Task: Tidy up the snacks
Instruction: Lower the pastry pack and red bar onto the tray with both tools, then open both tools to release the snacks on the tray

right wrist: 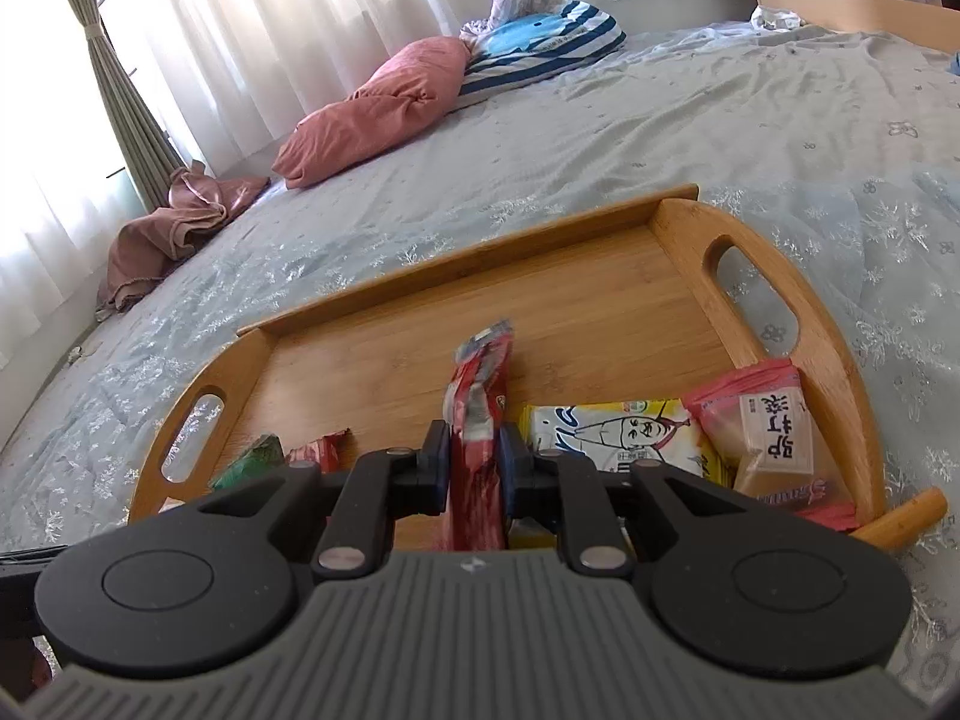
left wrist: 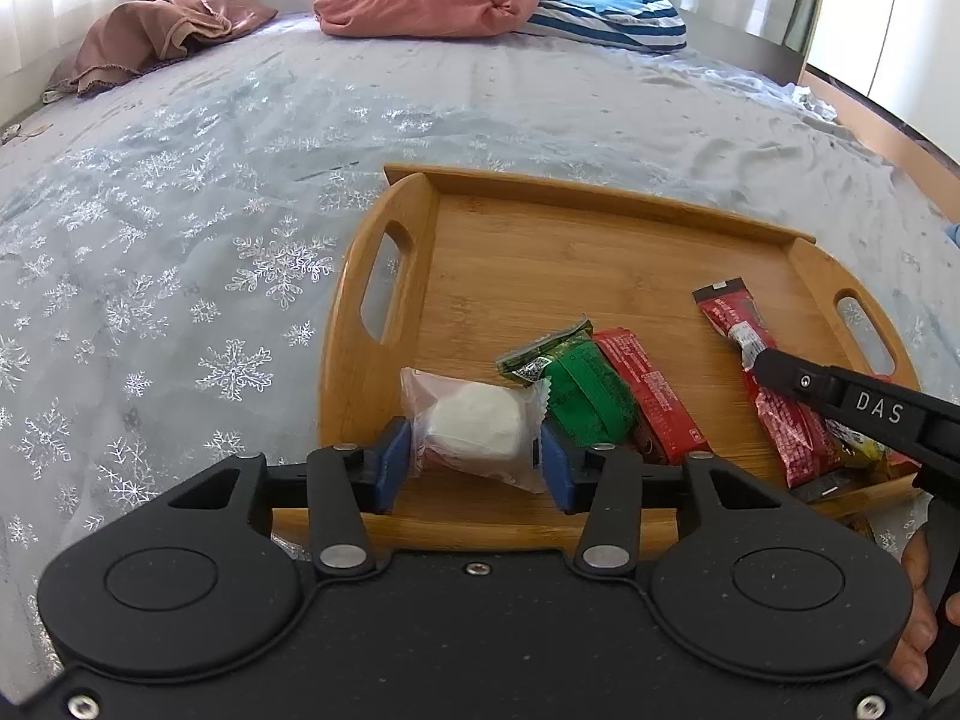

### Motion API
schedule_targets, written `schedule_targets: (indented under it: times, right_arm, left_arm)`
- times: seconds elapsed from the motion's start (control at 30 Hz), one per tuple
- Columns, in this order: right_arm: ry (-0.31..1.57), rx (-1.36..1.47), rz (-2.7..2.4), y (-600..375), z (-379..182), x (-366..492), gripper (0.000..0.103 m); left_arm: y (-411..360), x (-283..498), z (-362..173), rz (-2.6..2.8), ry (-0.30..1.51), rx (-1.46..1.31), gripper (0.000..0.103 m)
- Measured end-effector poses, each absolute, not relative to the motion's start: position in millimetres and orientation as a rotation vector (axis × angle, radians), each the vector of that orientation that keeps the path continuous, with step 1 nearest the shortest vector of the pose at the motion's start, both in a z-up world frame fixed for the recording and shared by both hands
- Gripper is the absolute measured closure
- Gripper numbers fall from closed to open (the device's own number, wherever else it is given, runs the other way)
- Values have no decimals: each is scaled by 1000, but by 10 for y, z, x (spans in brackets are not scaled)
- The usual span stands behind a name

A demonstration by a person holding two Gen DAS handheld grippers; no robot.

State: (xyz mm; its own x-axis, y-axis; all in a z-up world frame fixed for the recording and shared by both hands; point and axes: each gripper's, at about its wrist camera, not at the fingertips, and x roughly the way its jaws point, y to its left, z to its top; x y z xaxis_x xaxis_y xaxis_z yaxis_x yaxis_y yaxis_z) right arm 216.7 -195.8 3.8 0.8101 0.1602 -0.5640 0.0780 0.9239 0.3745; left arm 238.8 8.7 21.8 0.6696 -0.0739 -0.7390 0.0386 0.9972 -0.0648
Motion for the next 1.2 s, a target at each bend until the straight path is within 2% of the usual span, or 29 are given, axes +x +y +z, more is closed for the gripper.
schedule_targets:
  times: [0.17, 0.33, 0.5, 0.6, 0.83, 1.2]
  right_arm:
    - [604, 378, 50, -1942, 83, 2152, 69]
    - [594, 361, 56, -1937, 139, 2126, 62]
    - [582, 333, 60, -1948, 221, 2053, 56]
    - [574, 304, 66, -1960, 276, 1982, 46]
    - [569, 259, 95, -2003, 364, 1648, 40]
    - [548, 180, 124, -2059, 385, 1003, 31]
  left_arm:
    - [105, 2355, 258, -68, 825, -43, 52]
    - [111, 2294, 342, -77, 798, -39, 26]
    - [120, 2195, 460, -90, 776, -26, 22]
    - [139, 2111, 523, -99, 765, -31, 21]
    - [155, 1758, 666, -135, 715, -38, 14]
    - [198, 1177, 669, -191, 714, -82, 12]
